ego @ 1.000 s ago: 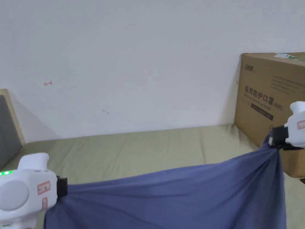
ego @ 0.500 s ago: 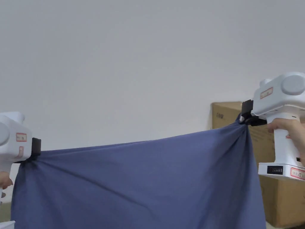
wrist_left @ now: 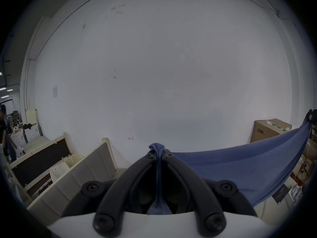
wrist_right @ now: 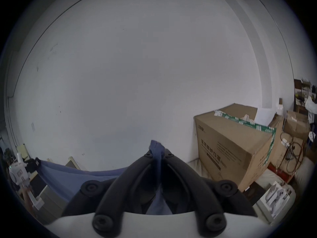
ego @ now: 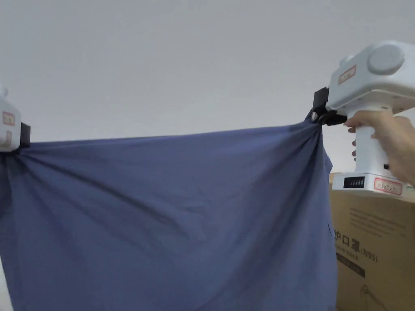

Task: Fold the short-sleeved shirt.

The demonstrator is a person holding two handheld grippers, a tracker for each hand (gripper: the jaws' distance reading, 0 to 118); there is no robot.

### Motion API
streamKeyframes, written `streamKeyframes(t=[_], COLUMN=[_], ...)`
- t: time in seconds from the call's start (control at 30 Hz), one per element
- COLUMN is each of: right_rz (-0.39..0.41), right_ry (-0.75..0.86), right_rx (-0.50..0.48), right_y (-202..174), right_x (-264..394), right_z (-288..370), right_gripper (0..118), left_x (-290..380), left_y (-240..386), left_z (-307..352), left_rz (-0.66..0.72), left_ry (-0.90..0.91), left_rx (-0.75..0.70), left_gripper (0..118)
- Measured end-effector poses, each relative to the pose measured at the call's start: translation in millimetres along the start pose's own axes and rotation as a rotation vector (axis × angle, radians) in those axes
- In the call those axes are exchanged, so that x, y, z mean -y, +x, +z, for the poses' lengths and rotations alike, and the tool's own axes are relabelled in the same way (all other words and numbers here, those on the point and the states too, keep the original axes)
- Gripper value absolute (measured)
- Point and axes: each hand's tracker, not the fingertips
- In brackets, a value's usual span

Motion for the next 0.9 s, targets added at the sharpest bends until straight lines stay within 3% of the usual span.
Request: streamKeyframes(t=[0.23,0.5,0.6,0.73,0.9], right_rz=[0.045,0.007,-0.060,-0.035,-0.009], right_ry=[-0.137,-0.450,-0.566,-0.718,-0.852], right_rx=[0.048,0.118,0.092,0.191,0.157], right_y=[3,46,71,87,114], right_x=[77,253,330,424,494], right_z=[-57,-172,-206,-222,-221], right_gripper=[5,5,5,5,5], left_x=[86,286,365,452,508], left_y=[12,46,56,63,52], left_z=[-54,-151,-174,-195,-191], left_rz=[-0.021,-0.078,-0.041,-0.086,-0.132], left_ry=[-0.119,-0.384,-0.513,-0.653,-0.742], left_rx=[-0.004,-0.061,-0.074,-0.080,-0.092], left_gripper=[4,4,4,4,4])
